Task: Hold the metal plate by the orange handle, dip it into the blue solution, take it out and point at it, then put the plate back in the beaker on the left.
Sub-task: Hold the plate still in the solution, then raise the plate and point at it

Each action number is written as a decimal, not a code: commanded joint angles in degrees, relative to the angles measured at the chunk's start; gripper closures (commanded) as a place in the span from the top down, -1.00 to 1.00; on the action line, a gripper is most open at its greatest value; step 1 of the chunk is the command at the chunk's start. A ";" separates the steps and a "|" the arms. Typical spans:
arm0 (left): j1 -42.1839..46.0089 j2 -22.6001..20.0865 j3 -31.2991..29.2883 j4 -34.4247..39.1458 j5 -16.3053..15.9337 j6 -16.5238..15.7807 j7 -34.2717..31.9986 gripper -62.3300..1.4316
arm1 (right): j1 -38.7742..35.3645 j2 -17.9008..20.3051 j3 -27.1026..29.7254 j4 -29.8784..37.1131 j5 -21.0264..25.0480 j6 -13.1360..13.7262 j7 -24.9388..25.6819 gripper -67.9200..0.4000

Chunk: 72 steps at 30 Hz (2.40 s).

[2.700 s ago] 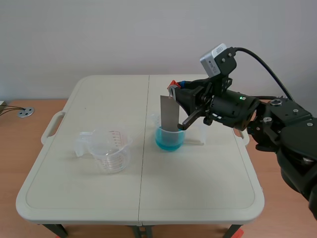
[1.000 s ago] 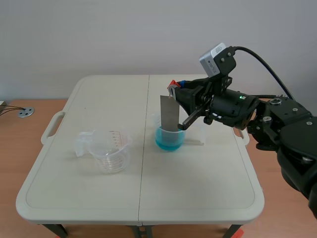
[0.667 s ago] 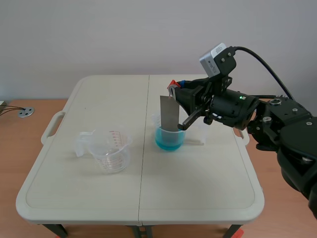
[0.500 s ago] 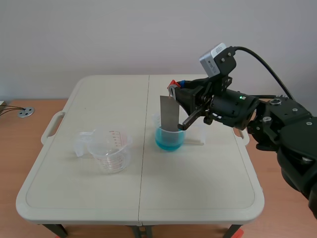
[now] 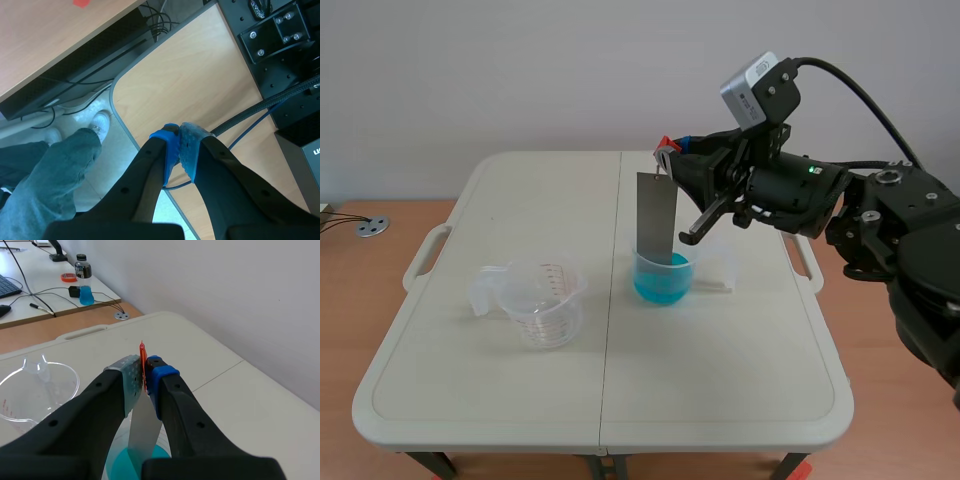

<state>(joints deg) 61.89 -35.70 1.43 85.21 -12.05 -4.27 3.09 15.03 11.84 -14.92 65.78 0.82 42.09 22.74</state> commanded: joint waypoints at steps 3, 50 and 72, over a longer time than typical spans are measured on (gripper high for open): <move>-0.52 -0.07 -0.07 0.61 -0.42 0.07 -0.33 -0.92 | 1.14 0.39 2.21 2.60 0.79 0.63 0.44 -0.95; -43.98 -7.93 -3.74 3.45 -16.04 -22.80 0.76 -0.92 | 0.81 1.31 5.97 24.20 0.90 0.63 -6.36 -0.95; -69.81 9.84 20.15 -0.20 -5.11 -20.70 10.27 -0.92 | 0.81 1.31 5.97 24.20 0.92 0.63 -6.58 -0.95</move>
<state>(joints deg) -7.55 -26.00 21.91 85.36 -17.15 -25.15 13.96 14.85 12.86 -9.58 88.77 0.84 42.39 15.53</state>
